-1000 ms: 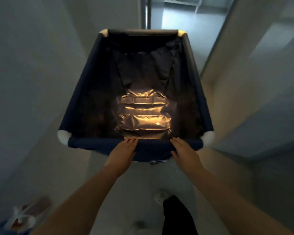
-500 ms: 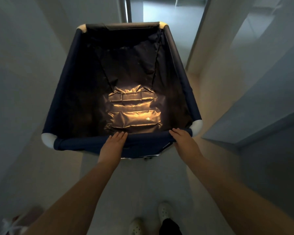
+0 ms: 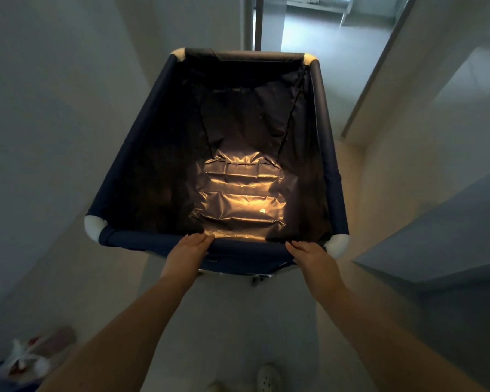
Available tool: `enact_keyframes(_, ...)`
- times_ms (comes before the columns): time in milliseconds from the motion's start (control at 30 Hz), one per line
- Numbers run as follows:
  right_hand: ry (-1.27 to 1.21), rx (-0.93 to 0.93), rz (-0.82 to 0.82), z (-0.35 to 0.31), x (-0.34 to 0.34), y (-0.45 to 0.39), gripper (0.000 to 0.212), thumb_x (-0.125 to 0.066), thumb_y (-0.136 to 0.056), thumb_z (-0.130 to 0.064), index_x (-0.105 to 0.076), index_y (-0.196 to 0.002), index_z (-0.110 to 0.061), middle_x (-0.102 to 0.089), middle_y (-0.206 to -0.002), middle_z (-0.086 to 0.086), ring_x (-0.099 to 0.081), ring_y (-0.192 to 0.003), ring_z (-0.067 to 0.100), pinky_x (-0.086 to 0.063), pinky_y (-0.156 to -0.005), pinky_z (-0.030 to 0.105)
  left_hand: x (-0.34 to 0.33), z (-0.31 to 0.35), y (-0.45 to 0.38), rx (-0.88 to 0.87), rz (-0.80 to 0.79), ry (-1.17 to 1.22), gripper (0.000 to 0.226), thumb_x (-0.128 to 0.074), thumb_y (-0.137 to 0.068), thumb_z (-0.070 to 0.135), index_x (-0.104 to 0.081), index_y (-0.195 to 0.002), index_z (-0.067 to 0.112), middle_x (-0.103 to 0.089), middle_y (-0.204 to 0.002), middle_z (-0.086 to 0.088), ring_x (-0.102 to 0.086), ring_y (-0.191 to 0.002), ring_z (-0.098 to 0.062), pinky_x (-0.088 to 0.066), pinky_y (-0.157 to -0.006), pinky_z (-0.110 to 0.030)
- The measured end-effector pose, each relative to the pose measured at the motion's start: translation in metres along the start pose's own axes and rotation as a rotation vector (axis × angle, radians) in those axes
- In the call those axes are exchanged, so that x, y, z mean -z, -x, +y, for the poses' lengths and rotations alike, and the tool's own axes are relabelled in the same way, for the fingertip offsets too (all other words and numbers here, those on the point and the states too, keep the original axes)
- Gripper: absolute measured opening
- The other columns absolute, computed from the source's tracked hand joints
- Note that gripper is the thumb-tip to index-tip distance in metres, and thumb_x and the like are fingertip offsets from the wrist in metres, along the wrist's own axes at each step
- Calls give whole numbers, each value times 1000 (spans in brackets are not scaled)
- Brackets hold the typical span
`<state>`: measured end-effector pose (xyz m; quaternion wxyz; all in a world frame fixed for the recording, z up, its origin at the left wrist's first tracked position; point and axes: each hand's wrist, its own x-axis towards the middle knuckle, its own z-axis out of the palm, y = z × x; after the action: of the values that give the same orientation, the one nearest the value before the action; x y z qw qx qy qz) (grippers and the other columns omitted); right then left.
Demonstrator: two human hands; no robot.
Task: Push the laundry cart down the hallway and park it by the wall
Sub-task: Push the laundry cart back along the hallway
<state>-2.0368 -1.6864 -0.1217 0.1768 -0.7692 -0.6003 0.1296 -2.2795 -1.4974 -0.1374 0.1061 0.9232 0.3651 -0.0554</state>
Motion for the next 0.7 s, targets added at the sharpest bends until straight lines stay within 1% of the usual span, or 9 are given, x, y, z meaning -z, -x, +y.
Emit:
enact_keyframes(67, -27, -10, -2, 8, 1, -11, 62, -58, -73, 18, -49, -130, -6, -57, -129, 21, -54, -117, 37, -53, -92, 45, 2, 1, -11, 13, 25, 8, 49, -47, -95, 16, -32, -141, 18, -46, -141, -4, -40, -130, -21, -19, -115, -32)
enact_keyframes(100, -25, -11, 5, 13, 2, -18, 61, -59, -73, 19, -51, -129, -5, -58, -127, 22, -55, -115, 37, -54, -91, 45, 3, 3, -18, 19, 43, 10, 48, -46, -95, 16, -32, -141, 18, -46, -141, -4, -41, -130, -21, -20, -114, -31)
enact_keyframes(267, 49, 1, 7, 41, 15, -51, 66, -74, -58, 19, -61, -118, -5, -69, -111, 20, -66, -98, 36, -58, -76, 41, 10, 18, -54, 25, 94, 56, 46, -49, -94, 13, -37, -139, 15, -50, -137, -8, -46, -124, -26, -24, -113, -34)
enact_keyframes(333, 57, 4, -7, 56, 24, -69, 65, -75, -56, 18, -62, -115, -5, -70, -108, 20, -68, -94, 36, -59, -76, 42, 13, 24, -74, 32, 112, 50, 47, -50, -93, 12, -38, -138, 15, -51, -136, -7, -47, -122, -25, -28, -111, -33)
enact_keyframes(400, 58, -4, -22, 70, 32, -89, 61, -72, -63, 16, -60, -119, -7, -67, -114, 20, -65, -102, 36, -56, -84, 42, 16, 30, -92, 46, 119, 54, 51, -54, -90, 10, -39, -137, 16, -52, -135, -5, -48, -121, -24, -33, -107, -32)
enact_keyframes(467, 72, -39, -26, 83, 41, -109, 55, -64, -76, 10, -54, -126, -11, -60, -127, 18, -57, -115, 34, -48, -97, 37, 20, 34, -113, 49, 102, 72, 55, -58, -86, 10, -38, -137, 17, -51, -136, -5, -47, -122, -24, -34, -106, -32)
enact_keyframes(533, 82, -73, -64, 94, 50, -128, 52, -57, -83, 5, -49, -131, -13, -53, -136, 15, -49, -125, 29, -39, -105, 32, 25, 36, -133, 42, 105, 80, 56, -59, -86, 13, -38, -137, 19, -51, -136, -3, -46, -122, -24, -36, -103, -30)
enact_keyframes(600, 59, -117, -92, 103, 59, -147, 50, -54, -86, 5, -46, -133, -11, -49, -139, 16, -46, -128, 28, -34, -108, 30, 29, 37, -154, 19, 97, 73, 53, -55, -88, 15, -38, -137, 20, -52, -134, -2, -47, -120, -24, -37, -101, -30)
enact_keyframes(700, 54, -140, -97, 114, 64, -176, 49, -53, -87, 6, -45, -133, -8, -46, -141, 18, -45, -129, 30, -32, -110, 31, 33, 33, -187, -1, 103, 58, 48, -51, -90, 17, -38, -137, 21, -54, -131, -2, -48, -117, -25, -36, -100, -29)
